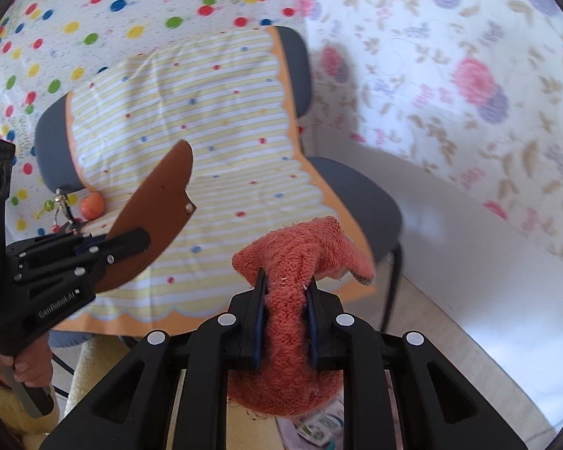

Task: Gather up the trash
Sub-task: 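Carry glove and leather strip over the wastebasket and open both grippers to drop them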

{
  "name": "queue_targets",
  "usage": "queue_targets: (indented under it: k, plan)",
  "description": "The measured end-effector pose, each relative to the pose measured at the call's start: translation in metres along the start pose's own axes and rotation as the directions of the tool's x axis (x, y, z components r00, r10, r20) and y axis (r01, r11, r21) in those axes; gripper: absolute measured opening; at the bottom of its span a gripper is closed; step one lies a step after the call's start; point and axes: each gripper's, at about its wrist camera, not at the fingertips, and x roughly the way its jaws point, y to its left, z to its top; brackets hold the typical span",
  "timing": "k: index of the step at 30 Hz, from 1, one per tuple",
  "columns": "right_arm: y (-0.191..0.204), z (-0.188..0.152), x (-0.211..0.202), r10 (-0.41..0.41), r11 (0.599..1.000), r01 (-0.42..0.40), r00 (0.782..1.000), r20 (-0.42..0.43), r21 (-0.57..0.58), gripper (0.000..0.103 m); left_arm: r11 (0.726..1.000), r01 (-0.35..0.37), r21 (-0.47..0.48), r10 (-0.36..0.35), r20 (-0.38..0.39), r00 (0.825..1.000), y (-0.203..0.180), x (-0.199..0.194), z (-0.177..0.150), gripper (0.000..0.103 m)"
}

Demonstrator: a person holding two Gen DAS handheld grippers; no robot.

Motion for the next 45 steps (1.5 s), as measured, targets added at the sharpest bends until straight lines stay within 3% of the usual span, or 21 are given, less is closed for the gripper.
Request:
queue_targets:
  k: [4,10,12,18,25,29,32,41,43,44,45]
  plan:
    - [-0.023,-0.018,-0.006,-0.064,0.997,0.066,0.996,-0.056,0.035,0.020,1.000,0.029,0.001,-0.029,-0.014,0.999,-0.018,0.009,-0.007,0.008]
    - [-0.052,-0.040,0.010,-0.084,0.991,0.098,0.987,-0.139,0.092,0.027,0.999,0.039,-0.009,-0.039,-0.044,0.998,-0.023,0.015,-0.013,0.008]
    - [-0.058,-0.042,0.015,-0.095,0.988,0.111,0.984,-0.149,0.105,0.040,0.999,0.037,-0.010,-0.037,-0.046,0.998,-0.023,0.015,-0.013,0.008]
    - [-0.067,-0.039,0.010,-0.097,0.986,0.112,0.989,-0.115,0.126,0.047,0.998,0.055,-0.005,-0.056,-0.053,0.997,-0.026,0.016,-0.012,0.008]
    - [-0.071,-0.032,-0.008,-0.081,0.984,0.085,0.996,-0.034,0.156,0.050,0.991,0.128,0.027,-0.126,-0.084,0.989,-0.042,0.023,-0.016,0.008]
    - [-0.076,-0.030,-0.013,-0.069,0.981,0.067,0.998,0.002,0.182,0.050,0.978,0.202,0.049,-0.193,-0.145,0.970,-0.055,0.038,-0.026,0.008]
    - [-0.081,-0.030,-0.017,-0.069,0.979,0.065,0.997,0.016,0.194,0.050,0.972,0.216,0.096,-0.197,-0.178,0.964,-0.071,0.050,-0.031,0.008]
    - [-0.106,-0.038,-0.035,-0.111,0.966,0.097,0.993,0.044,0.241,0.050,0.934,0.301,0.193,-0.269,-0.175,0.947,-0.116,0.058,-0.030,0.009]
    - [-0.112,-0.039,-0.039,-0.122,0.962,0.105,0.991,0.053,0.253,0.051,0.925,0.305,0.226,-0.270,-0.176,0.947,-0.124,0.059,-0.032,0.033]
    - [-0.114,-0.039,-0.041,-0.125,0.960,0.106,0.991,0.056,0.259,0.052,0.925,0.295,0.240,-0.259,-0.172,0.951,-0.127,0.059,-0.034,0.060]
    - [-0.115,-0.040,-0.041,-0.127,0.959,0.108,0.990,0.059,0.263,0.053,0.927,0.282,0.247,-0.247,-0.161,0.955,-0.127,0.059,-0.035,0.065]
